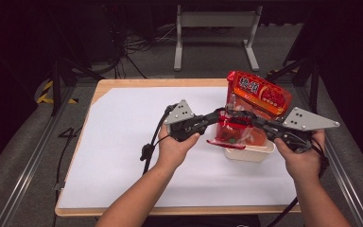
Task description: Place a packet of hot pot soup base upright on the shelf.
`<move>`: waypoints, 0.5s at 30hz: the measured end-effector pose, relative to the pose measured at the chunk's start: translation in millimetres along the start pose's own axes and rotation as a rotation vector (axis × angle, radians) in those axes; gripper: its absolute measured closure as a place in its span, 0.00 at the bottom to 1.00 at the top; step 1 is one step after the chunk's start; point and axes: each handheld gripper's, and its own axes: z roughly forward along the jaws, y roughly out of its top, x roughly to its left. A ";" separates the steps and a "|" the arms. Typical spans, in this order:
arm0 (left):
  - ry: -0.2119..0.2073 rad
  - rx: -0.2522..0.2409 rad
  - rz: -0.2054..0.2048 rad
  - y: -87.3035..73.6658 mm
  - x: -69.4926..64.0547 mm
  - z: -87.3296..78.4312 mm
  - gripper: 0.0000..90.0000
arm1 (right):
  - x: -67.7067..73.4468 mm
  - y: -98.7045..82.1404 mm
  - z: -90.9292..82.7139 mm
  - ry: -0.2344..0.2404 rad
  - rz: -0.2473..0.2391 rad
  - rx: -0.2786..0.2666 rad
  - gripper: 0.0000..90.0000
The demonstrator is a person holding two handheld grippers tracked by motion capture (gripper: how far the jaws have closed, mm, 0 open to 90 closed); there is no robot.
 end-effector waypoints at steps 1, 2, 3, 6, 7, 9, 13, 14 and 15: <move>0.000 0.002 -0.003 0.3 0.0 1.8 0.97 | -1.1 -0.4 -0.9 -0.005 0.000 -0.002 1.00; 0.001 0.002 -0.003 0.5 0.3 3.7 0.97 | -2.8 -1.6 -2.3 -0.012 0.006 -0.002 1.00; 0.000 0.007 -0.004 0.7 0.7 4.9 0.97 | -2.8 -1.6 -2.3 -0.012 0.006 -0.002 1.00; 0.007 0.025 0.004 1.0 1.9 12.2 0.97 | -5.2 -3.6 -3.4 -0.026 0.005 -0.001 1.00; 0.007 0.026 0.003 1.2 2.0 14.9 0.97 | -5.9 -4.1 -3.7 -0.032 0.001 0.000 1.00; 0.010 0.031 0.005 2.1 2.7 19.7 0.97 | -7.3 -5.4 -4.8 -0.049 -0.005 0.003 1.00; 0.010 0.041 0.022 3.9 3.0 28.6 0.98 | -10.2 -7.6 -8.1 -0.067 -0.004 0.004 1.00; 0.009 0.039 0.025 3.8 3.1 30.3 0.98 | -11.2 -8.4 -9.0 -0.072 -0.003 0.005 1.00; 0.010 0.039 0.025 3.3 3.3 32.2 0.98 | -11.9 -9.0 -9.6 -0.075 -0.003 0.007 1.00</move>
